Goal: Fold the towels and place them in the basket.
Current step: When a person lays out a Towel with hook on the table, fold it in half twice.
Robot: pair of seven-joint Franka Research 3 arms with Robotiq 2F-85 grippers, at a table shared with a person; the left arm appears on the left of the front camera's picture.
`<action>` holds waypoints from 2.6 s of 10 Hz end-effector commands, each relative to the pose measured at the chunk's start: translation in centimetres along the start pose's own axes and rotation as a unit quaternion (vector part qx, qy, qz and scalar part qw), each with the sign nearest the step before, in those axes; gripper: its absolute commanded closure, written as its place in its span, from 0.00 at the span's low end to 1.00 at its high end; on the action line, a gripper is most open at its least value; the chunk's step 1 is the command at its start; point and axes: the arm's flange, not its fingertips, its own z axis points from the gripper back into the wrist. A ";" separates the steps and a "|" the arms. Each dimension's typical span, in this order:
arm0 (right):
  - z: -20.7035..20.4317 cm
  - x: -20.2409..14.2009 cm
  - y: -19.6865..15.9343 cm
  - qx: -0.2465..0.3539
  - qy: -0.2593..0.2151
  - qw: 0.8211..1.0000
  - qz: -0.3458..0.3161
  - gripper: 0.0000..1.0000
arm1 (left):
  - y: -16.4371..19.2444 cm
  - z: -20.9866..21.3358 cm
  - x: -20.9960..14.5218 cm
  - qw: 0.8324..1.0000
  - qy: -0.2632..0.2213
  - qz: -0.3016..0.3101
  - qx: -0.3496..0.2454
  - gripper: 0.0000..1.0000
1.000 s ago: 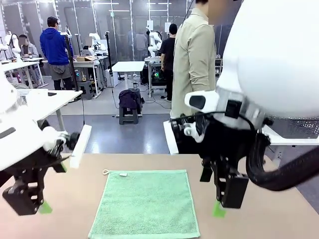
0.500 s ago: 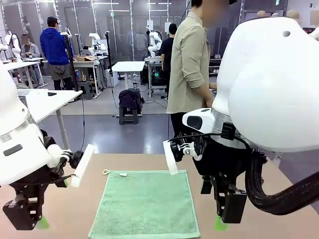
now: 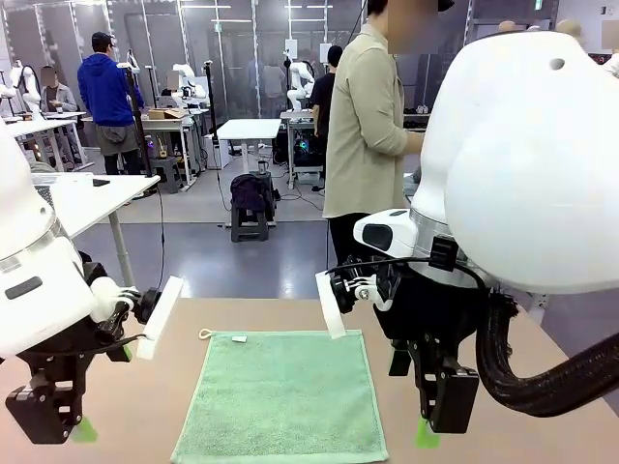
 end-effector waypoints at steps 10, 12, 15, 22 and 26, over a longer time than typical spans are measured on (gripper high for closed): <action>-9.5 2.0 -5.1 0.011 0.019 1.000 0.000 0.00 | 2.8 -11.6 4.1 0.996 0.018 -0.005 -0.086 0.00; -11.2 1.5 -5.8 0.006 0.026 1.000 0.001 0.00 | 3.0 -13.6 2.7 0.996 0.007 -0.003 -0.085 0.00; -13.1 1.0 -7.3 -0.003 0.037 0.999 -0.003 0.00 | 3.1 -16.9 1.8 0.997 0.010 0.001 -0.082 0.00; -17.4 -0.9 -9.9 0.008 0.038 0.999 -0.014 0.00 | 4.4 -22.9 -0.8 0.995 0.020 -0.008 -0.096 0.00; -19.1 -1.2 -10.4 0.002 0.052 0.999 -0.013 0.00 | 4.2 -23.8 -1.6 0.995 0.012 -0.029 -0.095 0.00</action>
